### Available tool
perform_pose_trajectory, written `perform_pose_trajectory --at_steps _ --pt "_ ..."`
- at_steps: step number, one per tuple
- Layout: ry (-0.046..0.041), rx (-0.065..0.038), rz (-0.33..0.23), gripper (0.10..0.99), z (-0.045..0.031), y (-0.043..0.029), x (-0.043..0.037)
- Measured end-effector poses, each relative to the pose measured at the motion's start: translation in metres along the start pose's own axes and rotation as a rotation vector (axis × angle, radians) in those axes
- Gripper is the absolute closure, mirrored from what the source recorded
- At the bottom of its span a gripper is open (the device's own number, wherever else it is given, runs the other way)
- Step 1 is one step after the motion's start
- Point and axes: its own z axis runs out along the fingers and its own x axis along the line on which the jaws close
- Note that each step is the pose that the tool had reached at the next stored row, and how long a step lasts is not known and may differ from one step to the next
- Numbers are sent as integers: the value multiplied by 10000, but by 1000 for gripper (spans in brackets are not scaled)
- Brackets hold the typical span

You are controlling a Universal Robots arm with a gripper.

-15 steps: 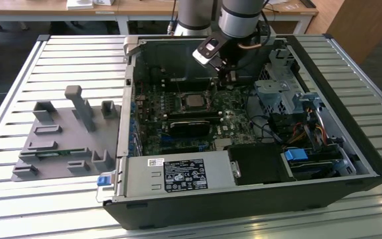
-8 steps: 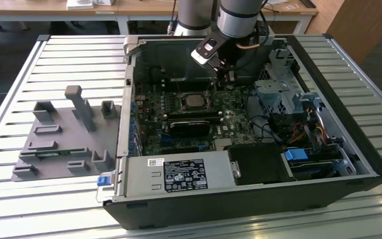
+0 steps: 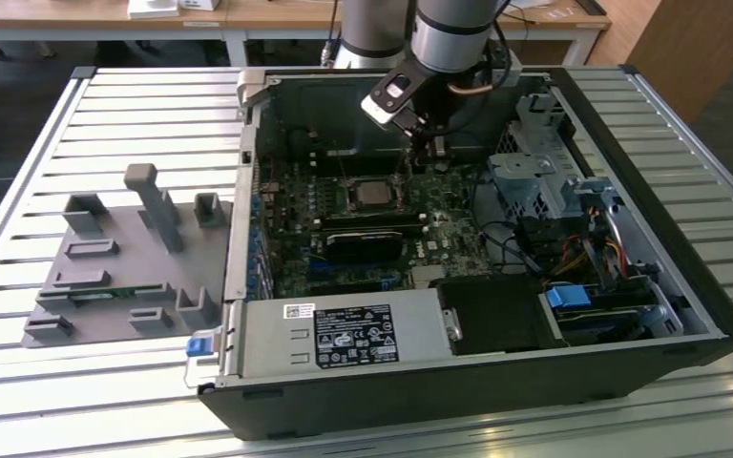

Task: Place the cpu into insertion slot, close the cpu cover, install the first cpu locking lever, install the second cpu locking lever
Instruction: 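Close the cpu cover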

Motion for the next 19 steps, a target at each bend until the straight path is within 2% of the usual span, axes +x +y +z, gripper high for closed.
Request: perform_pose_trajectory --at_steps 19 --pt "-6 1 0 980 15 -124 4"
